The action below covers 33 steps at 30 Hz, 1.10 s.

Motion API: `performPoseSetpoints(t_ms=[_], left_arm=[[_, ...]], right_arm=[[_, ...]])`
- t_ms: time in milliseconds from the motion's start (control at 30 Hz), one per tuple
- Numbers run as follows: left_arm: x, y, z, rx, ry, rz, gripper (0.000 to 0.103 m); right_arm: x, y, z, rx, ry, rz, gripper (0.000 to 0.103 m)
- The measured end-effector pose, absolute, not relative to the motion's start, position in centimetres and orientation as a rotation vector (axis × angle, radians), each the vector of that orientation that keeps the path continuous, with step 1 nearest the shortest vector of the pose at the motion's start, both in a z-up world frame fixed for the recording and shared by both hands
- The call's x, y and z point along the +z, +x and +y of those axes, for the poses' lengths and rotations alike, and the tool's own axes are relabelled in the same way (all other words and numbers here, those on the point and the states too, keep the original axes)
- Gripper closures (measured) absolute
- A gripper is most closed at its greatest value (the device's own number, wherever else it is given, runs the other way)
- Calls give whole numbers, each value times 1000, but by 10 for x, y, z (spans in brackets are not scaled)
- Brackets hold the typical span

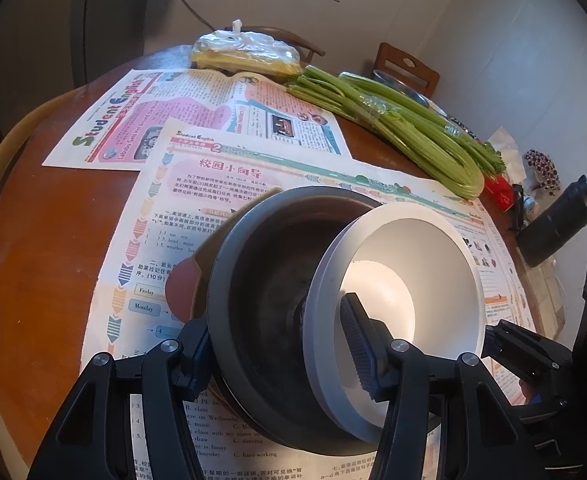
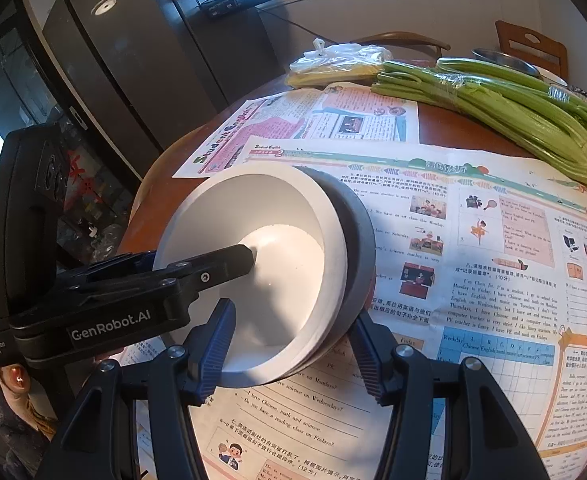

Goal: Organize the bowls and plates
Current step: 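Lower the bowl stack onto the steel tray with the left tool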

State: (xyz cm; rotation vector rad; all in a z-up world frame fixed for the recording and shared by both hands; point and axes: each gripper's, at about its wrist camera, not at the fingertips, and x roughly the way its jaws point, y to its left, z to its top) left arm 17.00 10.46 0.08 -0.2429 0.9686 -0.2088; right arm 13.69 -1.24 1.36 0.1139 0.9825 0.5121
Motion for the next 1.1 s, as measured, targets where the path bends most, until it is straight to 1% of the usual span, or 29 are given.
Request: performPoseSetpoints(t_ms=[67, 733, 1100], left_arm=[[1, 170, 104, -203, -235, 968, 44], [5, 167, 101, -177, -188, 952, 43], [17, 158, 105, -149, -153, 893, 43]], right_arm=[[14, 136, -13, 510, 118, 982, 46], [13, 138, -10, 509, 94, 981, 46], [15, 139, -12, 487, 92, 974, 46]])
